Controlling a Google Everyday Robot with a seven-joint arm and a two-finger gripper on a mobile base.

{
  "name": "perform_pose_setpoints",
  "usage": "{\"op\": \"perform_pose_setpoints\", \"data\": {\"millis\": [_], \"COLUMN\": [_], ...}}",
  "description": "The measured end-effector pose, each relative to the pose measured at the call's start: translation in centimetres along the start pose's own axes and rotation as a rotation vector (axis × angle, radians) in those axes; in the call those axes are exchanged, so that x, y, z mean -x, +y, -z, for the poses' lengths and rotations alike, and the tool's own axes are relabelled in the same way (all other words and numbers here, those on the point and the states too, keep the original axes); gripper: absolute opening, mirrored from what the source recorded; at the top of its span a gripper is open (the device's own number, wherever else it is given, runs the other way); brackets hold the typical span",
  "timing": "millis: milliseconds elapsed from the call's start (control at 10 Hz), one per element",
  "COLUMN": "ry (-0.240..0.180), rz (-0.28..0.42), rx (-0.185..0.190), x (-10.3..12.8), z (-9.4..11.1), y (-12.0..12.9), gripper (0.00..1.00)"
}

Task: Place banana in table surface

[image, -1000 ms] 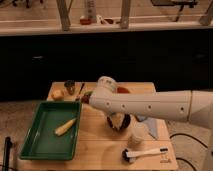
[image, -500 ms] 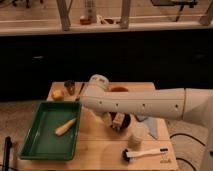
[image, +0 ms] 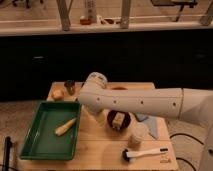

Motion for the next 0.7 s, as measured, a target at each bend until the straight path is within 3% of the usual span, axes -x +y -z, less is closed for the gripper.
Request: {"op": "perform_pose_setpoints", "data": {"millis": [400,700], "ry": [-0.115,-0.160], "rz": [0.086,0.140], "rx": [-0.039,-0.053], "x": [2.3,4.0], "z": [0.3,0.5], "y": [-2.5,-4.0], "gripper": [0.80,0.80]}}
